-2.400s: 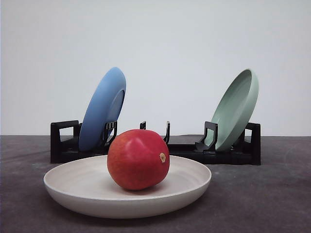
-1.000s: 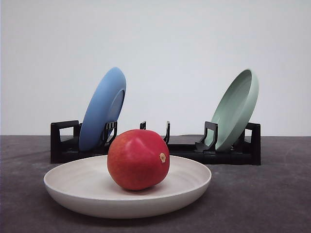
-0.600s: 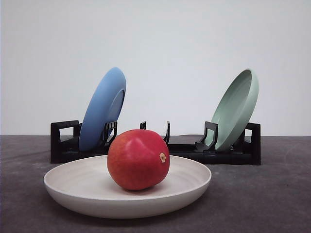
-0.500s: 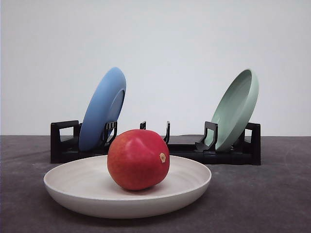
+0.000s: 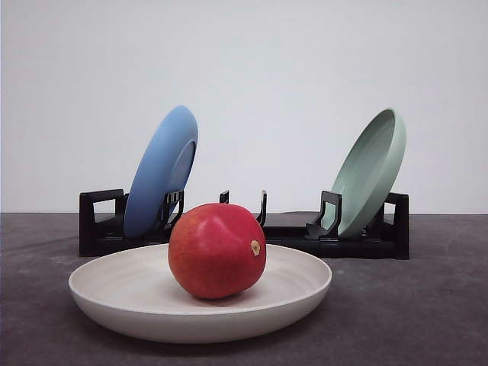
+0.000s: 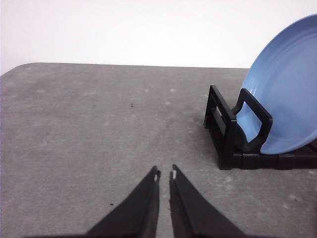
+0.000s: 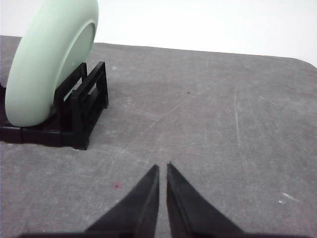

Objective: Place pomegranate in white plate

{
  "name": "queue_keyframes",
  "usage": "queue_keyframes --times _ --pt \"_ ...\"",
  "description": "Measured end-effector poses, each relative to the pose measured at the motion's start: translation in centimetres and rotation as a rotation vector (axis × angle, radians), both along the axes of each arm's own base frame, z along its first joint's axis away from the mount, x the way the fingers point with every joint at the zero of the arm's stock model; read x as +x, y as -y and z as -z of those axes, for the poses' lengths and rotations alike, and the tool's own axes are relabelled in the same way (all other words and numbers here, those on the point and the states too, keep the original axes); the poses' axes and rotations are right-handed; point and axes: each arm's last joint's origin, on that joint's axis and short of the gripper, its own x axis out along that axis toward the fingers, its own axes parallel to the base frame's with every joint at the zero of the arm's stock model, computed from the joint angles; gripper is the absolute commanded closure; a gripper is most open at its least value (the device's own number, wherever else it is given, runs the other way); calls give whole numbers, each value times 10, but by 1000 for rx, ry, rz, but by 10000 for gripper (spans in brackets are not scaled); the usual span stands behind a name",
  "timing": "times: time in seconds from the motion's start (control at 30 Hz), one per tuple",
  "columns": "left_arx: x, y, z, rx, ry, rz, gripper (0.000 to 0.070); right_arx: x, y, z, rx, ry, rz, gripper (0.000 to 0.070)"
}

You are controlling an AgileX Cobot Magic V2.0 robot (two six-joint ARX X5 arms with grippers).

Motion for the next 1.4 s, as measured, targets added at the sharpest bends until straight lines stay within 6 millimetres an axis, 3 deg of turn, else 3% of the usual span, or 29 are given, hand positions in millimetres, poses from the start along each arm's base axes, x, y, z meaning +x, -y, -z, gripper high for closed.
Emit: queue_keyframes --times 1.4 --pt "0 0 0 0 0 0 683 0 0 0 0 0 0 677"
